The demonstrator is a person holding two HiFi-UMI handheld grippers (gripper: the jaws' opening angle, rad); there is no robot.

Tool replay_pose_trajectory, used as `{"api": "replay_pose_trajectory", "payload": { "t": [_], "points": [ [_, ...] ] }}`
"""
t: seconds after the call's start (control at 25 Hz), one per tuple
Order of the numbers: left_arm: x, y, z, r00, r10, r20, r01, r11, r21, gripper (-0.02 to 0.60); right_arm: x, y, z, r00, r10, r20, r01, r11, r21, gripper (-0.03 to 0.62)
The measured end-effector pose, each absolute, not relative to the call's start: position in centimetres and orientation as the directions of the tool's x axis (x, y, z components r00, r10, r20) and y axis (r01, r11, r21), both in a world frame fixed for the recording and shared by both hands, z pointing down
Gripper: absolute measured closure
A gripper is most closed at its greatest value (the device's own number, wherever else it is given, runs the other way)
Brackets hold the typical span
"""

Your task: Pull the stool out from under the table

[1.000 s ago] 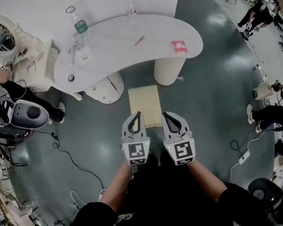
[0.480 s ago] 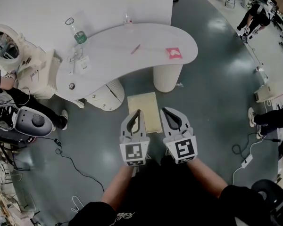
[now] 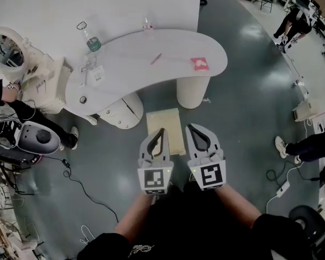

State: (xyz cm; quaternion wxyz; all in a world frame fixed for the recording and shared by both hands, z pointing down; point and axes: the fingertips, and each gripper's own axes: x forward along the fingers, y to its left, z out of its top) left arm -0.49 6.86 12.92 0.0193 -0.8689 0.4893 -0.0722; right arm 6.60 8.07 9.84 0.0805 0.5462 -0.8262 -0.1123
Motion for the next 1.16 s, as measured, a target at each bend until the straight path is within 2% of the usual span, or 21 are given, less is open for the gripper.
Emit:
{"api": "replay_pose_trajectory", "payload": {
  "t": [1.16],
  "points": [
    [0.2,7.6,12.0,0.5,-0.864,0.067,-0.857,-0.504,-0.11,0.574,6.5,8.9,10.3,-0.407,-0.913,0.036,-0.858,0.395,0.328,0.588]
  ]
}}
